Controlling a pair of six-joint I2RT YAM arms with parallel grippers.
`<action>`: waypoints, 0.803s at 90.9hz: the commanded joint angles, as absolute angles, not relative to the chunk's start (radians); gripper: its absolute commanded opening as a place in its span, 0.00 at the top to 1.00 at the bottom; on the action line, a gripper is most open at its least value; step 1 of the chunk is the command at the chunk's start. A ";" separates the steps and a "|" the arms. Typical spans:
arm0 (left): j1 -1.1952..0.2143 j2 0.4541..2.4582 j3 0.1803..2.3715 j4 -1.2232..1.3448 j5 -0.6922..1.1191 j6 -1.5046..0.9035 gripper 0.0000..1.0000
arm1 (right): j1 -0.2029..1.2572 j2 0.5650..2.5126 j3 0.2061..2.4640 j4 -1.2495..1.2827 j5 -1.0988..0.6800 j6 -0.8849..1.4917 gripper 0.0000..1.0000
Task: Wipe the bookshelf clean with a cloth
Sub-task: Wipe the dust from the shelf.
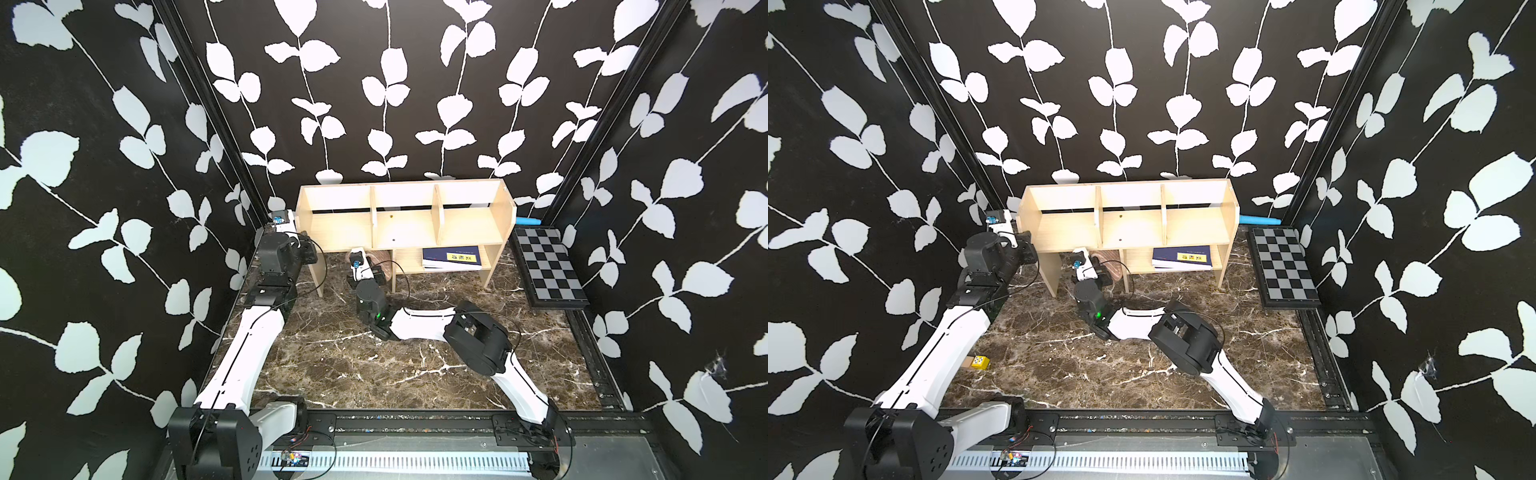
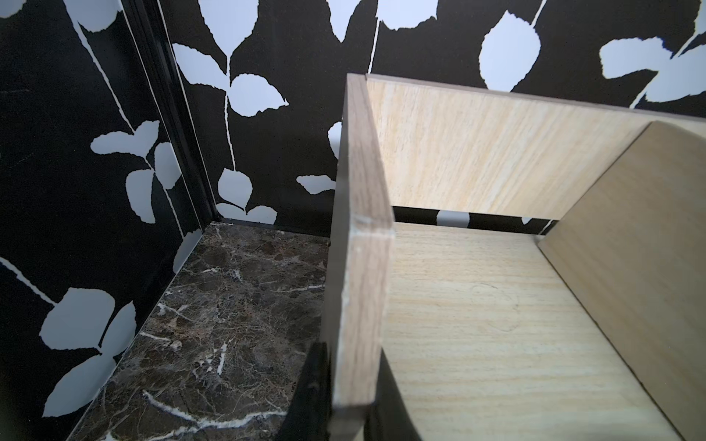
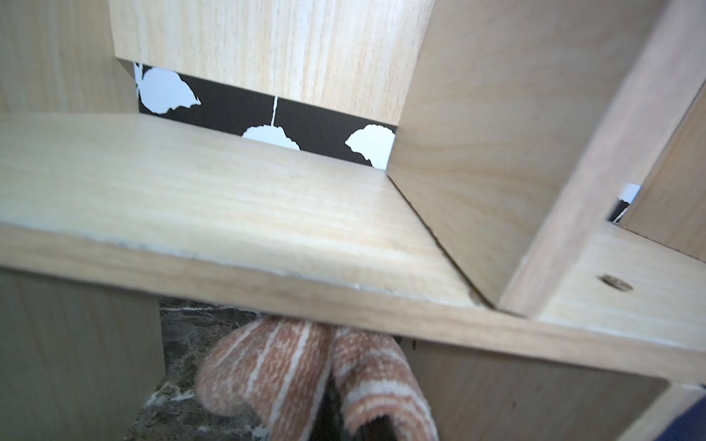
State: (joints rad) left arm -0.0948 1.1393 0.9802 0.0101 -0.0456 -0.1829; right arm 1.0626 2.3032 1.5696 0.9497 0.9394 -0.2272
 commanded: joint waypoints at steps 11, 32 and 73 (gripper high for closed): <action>-0.107 1.118 0.984 -0.037 0.011 -0.341 1.00 | 1.018 2.236 1.440 0.923 1.007 -0.102 1.00; -0.107 1.124 0.985 -0.037 0.011 -0.347 1.00 | 1.015 2.212 1.416 0.980 0.973 -0.163 1.00; -0.106 1.124 0.980 -0.038 -0.002 -0.337 1.00 | 1.006 2.178 1.489 1.075 0.944 -0.396 1.00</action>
